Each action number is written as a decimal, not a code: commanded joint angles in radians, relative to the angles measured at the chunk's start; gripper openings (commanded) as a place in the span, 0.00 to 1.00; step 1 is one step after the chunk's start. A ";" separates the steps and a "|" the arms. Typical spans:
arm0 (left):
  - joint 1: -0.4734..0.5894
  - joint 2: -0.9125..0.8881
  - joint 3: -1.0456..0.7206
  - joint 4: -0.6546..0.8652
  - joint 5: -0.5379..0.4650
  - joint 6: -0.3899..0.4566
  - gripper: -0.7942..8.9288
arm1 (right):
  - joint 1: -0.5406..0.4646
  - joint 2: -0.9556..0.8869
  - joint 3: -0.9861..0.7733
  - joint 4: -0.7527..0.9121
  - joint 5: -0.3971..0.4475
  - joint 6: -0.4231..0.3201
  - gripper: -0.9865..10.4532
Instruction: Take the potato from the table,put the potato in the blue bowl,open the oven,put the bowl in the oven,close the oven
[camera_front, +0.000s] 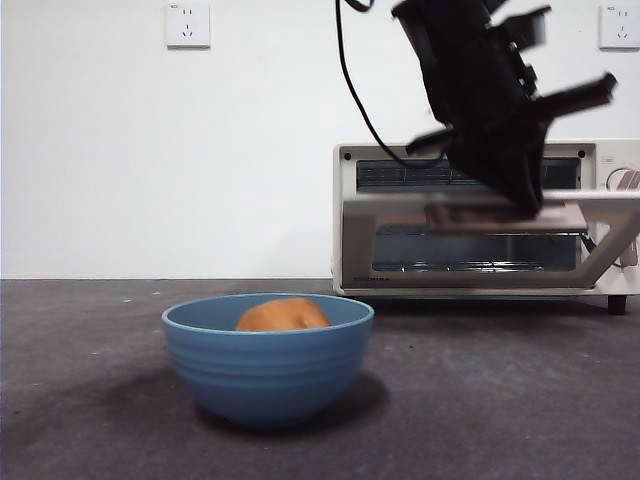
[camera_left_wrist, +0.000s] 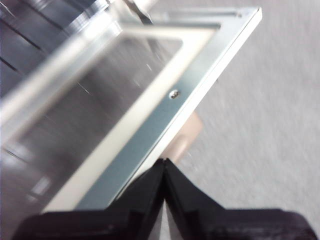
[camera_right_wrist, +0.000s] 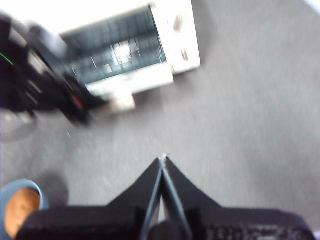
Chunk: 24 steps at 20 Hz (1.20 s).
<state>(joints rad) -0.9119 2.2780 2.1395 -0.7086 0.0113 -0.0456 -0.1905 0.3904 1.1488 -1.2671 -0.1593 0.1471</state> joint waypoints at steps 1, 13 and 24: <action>0.002 0.028 -0.019 0.029 -0.016 -0.012 0.08 | -0.003 -0.008 0.036 0.000 0.028 0.006 0.08; 0.002 0.028 -0.020 -0.080 0.020 0.123 0.08 | -0.003 -0.008 0.060 -0.051 0.048 -0.016 0.08; -0.016 -0.061 -0.019 -0.272 0.101 0.247 0.08 | -0.003 -0.007 0.060 -0.051 0.040 -0.020 0.08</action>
<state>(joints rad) -0.9302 2.2524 2.1258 -0.9867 0.1135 0.1764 -0.1913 0.3885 1.2060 -1.3212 -0.1192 0.1345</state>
